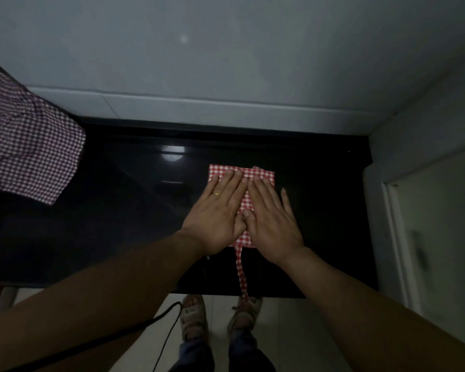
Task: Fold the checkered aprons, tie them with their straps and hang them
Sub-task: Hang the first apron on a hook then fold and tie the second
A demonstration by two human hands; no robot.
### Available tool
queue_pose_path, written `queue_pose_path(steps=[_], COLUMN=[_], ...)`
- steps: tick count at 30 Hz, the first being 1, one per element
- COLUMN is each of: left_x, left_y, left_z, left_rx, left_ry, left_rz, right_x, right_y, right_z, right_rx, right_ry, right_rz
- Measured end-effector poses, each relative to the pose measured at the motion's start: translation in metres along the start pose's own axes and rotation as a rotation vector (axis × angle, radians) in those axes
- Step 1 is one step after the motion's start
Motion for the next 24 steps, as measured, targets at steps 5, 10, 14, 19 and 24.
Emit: queue_pose_path(steps=[5,10,14,19,24], left_x=[0.008,0.015,0.026,0.046,0.061], left_y=[-0.016,-0.053,-0.065,-0.029,-0.002], left_z=[0.004,-0.016,-0.061,-0.091,-0.092], left_rx=[-0.161,-0.132,0.29,0.135,-0.072], left_ry=[-0.079,-0.129,-0.253,-0.813,-0.925], left_rz=[0.05,-0.079,-0.239,-0.898,-1.323], right_x=[-0.007,-0.021,-0.035,-0.068,-0.075], right_y=[-0.016,-0.053,-0.07,-0.024,-0.014], right_z=[0.002,-0.015,-0.077,-0.109,-0.095], right_rx=[-0.088,0.091,0.179,-0.067,-0.046], right_ry=[0.024,0.042,0.182,0.44,0.589], right_rz=[-0.025,0.114,0.408,0.514,0.571])
Point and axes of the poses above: each hand's wrist, its own z-axis towards the middle knuckle, its own y-axis out of the palm, x = y × z, the point moved 2 cm from there along z, towards the middle knuckle
